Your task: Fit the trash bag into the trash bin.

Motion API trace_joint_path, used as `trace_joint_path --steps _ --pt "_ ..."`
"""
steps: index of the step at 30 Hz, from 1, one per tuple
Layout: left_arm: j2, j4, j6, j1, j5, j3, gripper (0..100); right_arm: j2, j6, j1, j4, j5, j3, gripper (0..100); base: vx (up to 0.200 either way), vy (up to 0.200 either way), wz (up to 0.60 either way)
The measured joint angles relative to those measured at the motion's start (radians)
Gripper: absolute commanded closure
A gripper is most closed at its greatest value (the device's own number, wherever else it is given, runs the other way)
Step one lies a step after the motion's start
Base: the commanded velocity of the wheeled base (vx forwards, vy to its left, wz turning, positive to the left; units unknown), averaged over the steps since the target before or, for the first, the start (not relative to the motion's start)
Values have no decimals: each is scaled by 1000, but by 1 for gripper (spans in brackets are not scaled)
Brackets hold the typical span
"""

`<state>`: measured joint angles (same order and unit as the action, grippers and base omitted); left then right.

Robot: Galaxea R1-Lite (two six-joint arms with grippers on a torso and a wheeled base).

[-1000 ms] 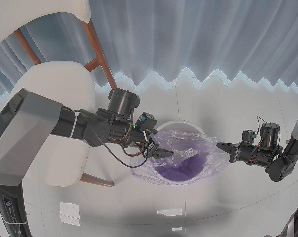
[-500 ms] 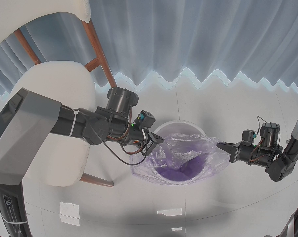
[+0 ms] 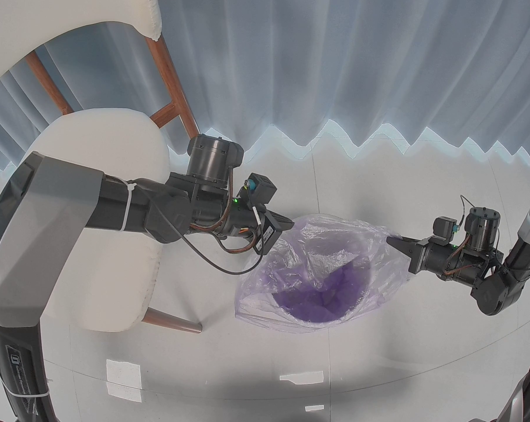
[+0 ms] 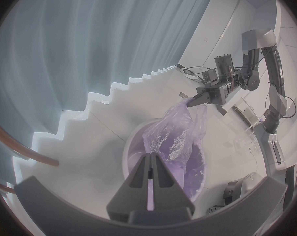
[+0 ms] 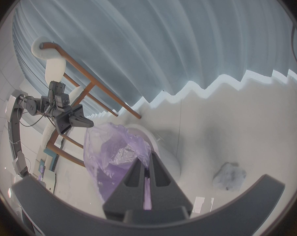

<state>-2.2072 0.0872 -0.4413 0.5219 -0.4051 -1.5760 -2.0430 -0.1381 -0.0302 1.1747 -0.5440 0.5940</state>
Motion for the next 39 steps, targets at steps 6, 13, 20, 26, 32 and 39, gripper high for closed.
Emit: trace_joint_path --steps 6,13,20,26,32,39 --pt "-16 0 0 -8 31 -42 100 -24 -11 -3 1 1 96 100 0 0 0" --pt "-75 0 3 -17 98 -153 100 -77 -12 -3 -7 3 214 100 0 0 0" --pt "-144 0 7 -25 156 -251 100 -140 -11 -10 -29 3 333 100 0 0 0" --pt "-186 0 7 -36 189 -286 100 -197 -11 -18 -36 4 405 100 0 0 0" --pt "-216 3 7 -43 239 -296 100 -251 -10 -29 -34 30 434 100 0 0 0" --pt "-235 5 7 -43 255 -296 100 -296 -10 -31 -31 36 444 100 0 0 0"
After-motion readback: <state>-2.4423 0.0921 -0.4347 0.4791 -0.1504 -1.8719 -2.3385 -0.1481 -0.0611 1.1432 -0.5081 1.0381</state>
